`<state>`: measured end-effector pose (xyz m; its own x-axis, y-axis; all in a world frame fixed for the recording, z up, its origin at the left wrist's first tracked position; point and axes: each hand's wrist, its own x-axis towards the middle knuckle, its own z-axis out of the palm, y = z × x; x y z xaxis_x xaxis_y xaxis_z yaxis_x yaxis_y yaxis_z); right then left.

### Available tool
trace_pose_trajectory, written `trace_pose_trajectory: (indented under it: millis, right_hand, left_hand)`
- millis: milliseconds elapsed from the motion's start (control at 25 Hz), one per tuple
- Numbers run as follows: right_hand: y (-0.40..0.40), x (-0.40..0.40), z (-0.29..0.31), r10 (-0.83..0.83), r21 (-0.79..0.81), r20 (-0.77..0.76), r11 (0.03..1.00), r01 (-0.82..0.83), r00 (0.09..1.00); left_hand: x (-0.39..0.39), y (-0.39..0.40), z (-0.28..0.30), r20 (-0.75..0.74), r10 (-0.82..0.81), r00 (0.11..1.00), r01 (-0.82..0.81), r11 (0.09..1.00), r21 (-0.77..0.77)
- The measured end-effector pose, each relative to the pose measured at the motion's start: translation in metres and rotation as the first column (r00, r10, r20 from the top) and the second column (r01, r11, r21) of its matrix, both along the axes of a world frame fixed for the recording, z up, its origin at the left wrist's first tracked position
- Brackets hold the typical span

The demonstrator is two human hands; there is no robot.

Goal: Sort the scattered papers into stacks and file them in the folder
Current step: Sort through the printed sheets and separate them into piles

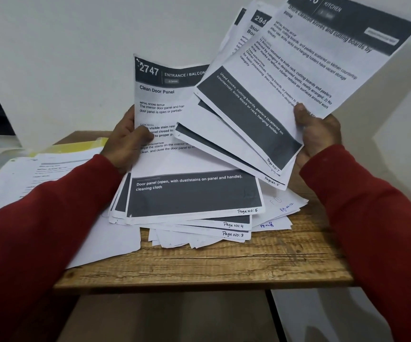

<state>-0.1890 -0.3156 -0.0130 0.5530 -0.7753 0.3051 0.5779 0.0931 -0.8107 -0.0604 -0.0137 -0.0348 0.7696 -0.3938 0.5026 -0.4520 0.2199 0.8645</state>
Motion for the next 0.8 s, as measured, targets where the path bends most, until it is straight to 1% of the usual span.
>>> trace_pose_trajectory:
  millis: [80, 200, 280, 480, 640, 800]
  right_hand:
    - [-0.001, 0.0007, -0.0008, 0.012, 0.013, -0.004, 1.0, -0.012, 1.0]
    - [-0.0006, 0.0023, -0.0019, 0.017, 0.009, -0.006, 1.0, -0.017, 1.0]
    - [-0.0001, 0.0023, -0.0017, 0.023, 0.015, 0.0, 1.0, -0.023, 1.0]
    - [0.0005, 0.0021, -0.0013, 0.02, 0.013, -0.007, 1.0, -0.019, 1.0]
    - [0.0033, 0.0007, -0.001, 0.035, 0.018, 0.005, 0.999, -0.035, 0.999]
    - [0.0041, 0.0002, -0.0009, 0.033, 0.022, -0.006, 0.999, -0.033, 0.999]
  left_hand:
    - [0.0011, 0.0004, 0.0001, 0.034, 0.0, 0.999, 0.0, 1.0, 0.003]
    - [0.0021, 0.0026, -0.0024, 0.011, -0.024, 1.0, 0.024, 1.0, -0.019]
    - [0.0008, 0.0036, -0.0034, 0.026, -0.02, 0.999, 0.02, 1.0, -0.012]
    - [0.0029, 0.0056, -0.0037, 0.099, 0.023, 0.995, -0.031, 0.996, 0.078]
    - [0.0024, 0.0074, -0.0042, 0.086, 0.014, 0.996, -0.024, 0.993, 0.114]
    - [-0.0016, 0.007, -0.0018, 0.112, 0.059, 0.992, -0.075, 0.986, 0.147]
